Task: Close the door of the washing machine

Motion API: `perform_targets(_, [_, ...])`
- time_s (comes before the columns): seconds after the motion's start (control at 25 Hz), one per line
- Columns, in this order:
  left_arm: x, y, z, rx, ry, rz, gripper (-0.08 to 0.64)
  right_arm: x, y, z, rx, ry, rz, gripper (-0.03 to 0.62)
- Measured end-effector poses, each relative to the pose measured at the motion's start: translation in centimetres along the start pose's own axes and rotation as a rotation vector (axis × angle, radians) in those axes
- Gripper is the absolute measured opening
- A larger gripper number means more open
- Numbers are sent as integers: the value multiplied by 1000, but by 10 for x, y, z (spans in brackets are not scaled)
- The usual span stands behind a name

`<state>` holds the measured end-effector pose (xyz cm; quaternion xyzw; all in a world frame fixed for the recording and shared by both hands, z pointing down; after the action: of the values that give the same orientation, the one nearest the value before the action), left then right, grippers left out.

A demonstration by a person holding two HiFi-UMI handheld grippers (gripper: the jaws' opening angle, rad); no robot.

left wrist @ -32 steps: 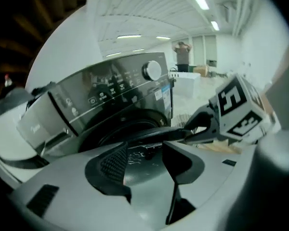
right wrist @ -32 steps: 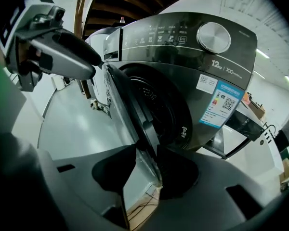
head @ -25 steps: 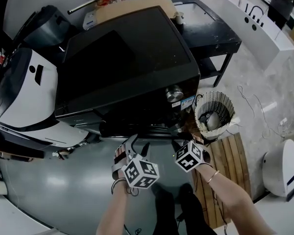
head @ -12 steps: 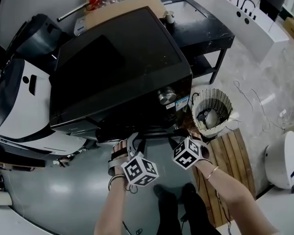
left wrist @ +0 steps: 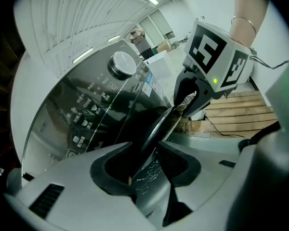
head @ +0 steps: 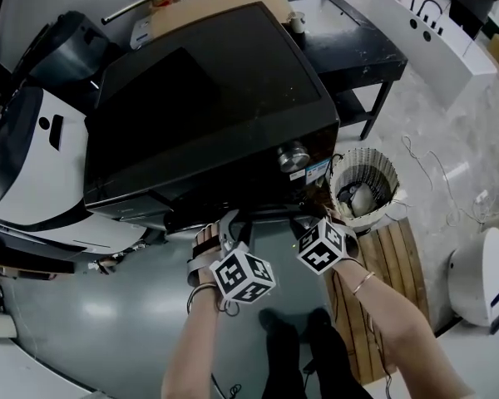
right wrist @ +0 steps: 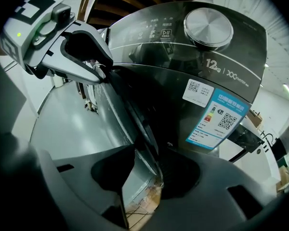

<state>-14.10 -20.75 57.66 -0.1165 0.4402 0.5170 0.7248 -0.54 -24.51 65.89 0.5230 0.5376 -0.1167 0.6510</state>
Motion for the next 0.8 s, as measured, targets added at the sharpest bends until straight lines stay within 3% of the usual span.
perform_targets(0.8, [-21, 0, -20, 74, -34, 20, 181, -20, -22, 17, -73, 77, 3, 178])
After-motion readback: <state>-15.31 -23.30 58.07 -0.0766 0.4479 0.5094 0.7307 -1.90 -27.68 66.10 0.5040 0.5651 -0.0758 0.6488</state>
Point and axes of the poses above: the fingertips, and each gripper's own axes: x backward along the fingers, z to its right, y out of its underside, the point moved 7 cm from there along x, backward along the fingers, and after that the axes turned 7 degrees about -z, right-handed, at the moved point
